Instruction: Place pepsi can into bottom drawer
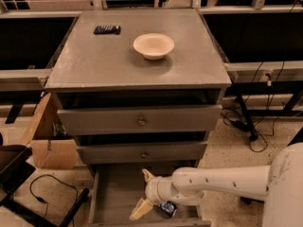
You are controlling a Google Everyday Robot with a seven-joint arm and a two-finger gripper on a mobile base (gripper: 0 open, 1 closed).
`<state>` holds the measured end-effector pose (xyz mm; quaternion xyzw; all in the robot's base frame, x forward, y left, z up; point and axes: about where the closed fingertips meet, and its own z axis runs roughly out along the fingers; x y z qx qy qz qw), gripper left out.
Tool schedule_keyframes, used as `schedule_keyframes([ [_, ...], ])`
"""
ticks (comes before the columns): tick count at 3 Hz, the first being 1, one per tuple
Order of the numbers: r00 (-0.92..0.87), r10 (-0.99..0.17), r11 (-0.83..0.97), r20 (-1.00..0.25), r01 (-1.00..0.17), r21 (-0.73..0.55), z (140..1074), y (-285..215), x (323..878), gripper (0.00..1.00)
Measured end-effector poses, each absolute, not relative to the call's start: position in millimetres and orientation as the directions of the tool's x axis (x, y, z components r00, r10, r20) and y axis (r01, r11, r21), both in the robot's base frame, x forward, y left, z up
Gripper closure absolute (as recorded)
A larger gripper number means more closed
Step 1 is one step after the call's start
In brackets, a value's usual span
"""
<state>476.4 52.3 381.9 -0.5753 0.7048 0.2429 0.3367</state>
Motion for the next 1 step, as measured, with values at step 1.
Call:
schedule_keyframes([
  [1, -0.211, -0.709, 0.213, -0.673, -0.974, 0.081, 431.0, 76.6, 409.5, 0.00],
])
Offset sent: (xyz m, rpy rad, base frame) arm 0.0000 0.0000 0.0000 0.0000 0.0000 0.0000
